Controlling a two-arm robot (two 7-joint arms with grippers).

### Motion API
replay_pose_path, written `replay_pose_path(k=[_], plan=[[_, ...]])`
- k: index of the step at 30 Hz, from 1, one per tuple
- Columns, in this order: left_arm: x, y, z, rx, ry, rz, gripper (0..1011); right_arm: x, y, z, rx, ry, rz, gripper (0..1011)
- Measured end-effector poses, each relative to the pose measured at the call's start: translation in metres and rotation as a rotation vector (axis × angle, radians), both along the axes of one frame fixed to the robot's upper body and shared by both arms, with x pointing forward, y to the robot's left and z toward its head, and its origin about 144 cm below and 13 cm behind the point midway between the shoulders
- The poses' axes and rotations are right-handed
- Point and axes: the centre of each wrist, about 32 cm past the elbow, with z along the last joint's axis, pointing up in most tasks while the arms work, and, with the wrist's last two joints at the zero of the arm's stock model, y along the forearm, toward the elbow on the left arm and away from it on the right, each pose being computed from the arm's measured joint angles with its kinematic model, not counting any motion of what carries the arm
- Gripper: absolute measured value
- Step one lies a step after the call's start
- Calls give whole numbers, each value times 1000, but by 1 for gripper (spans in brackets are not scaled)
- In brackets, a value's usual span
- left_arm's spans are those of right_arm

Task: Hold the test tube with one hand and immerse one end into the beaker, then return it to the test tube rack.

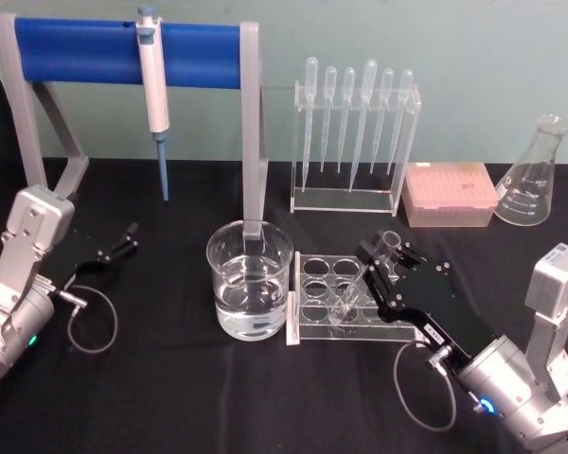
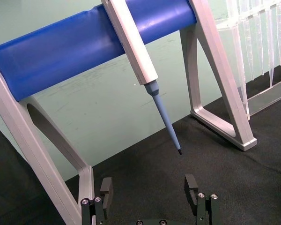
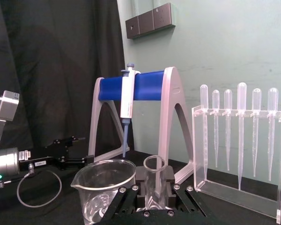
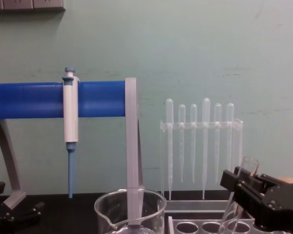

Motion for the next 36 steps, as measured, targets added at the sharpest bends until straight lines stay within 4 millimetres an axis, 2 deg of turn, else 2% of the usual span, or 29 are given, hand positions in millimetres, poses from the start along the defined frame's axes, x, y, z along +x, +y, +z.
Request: replay_pose_path(k=[2, 9, 28, 36], plan=[[0, 0, 0, 0, 0, 0, 1000, 0, -1, 3, -6, -6, -2, 224], [0, 0, 0, 0, 0, 0, 1000, 0, -5, 18, -32, -12, -9, 224], [0, 0, 0, 0, 0, 0, 1000, 41, -20, 104, -156, 119, 168, 224], [0, 0, 0, 0, 0, 0, 1000, 47, -21, 132, -215, 113, 198, 224]])
